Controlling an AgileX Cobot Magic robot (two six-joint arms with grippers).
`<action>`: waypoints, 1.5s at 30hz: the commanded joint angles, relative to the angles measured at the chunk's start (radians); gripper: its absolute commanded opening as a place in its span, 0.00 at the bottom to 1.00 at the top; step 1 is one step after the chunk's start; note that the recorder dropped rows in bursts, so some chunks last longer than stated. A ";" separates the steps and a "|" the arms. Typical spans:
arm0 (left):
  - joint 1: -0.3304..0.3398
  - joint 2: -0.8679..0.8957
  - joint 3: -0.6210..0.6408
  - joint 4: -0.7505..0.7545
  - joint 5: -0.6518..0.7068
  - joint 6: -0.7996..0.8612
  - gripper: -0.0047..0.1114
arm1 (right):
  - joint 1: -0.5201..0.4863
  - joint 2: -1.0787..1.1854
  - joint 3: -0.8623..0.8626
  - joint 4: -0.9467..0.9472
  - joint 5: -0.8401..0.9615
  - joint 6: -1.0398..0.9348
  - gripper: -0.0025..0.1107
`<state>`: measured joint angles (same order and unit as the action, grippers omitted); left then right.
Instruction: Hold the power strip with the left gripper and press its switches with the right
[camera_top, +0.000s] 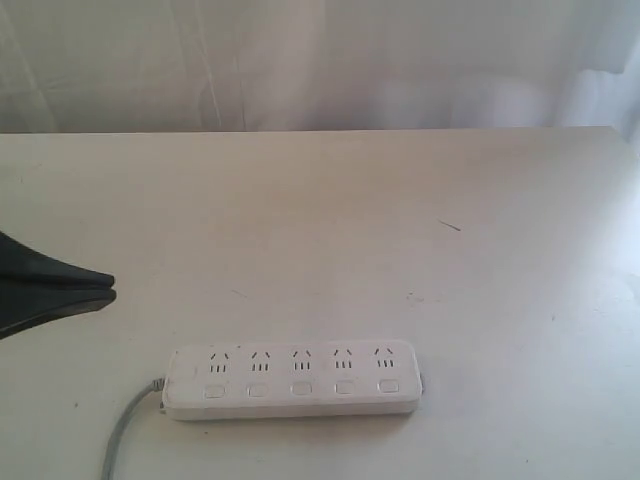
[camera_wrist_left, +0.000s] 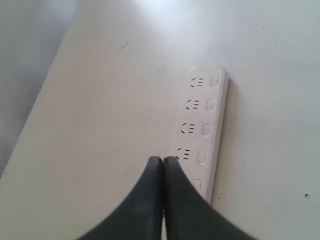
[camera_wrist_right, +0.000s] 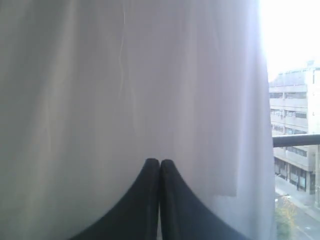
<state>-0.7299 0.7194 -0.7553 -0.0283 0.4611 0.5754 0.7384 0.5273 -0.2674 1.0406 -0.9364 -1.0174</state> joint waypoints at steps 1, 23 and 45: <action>-0.002 -0.014 -0.003 -0.012 0.014 -0.081 0.04 | -0.001 -0.078 0.039 -0.116 -0.051 -0.083 0.02; -0.002 -0.155 0.245 -0.112 -0.487 -0.109 0.04 | -0.001 -0.167 0.098 -0.089 0.084 0.038 0.02; -0.002 -0.172 0.605 -0.052 -0.948 -0.272 0.04 | -0.465 -0.464 0.098 -0.091 0.045 0.038 0.02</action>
<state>-0.7299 0.5536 -0.1825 -0.0821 -0.4570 0.3237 0.2883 0.0812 -0.1766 0.9538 -0.8582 -0.9832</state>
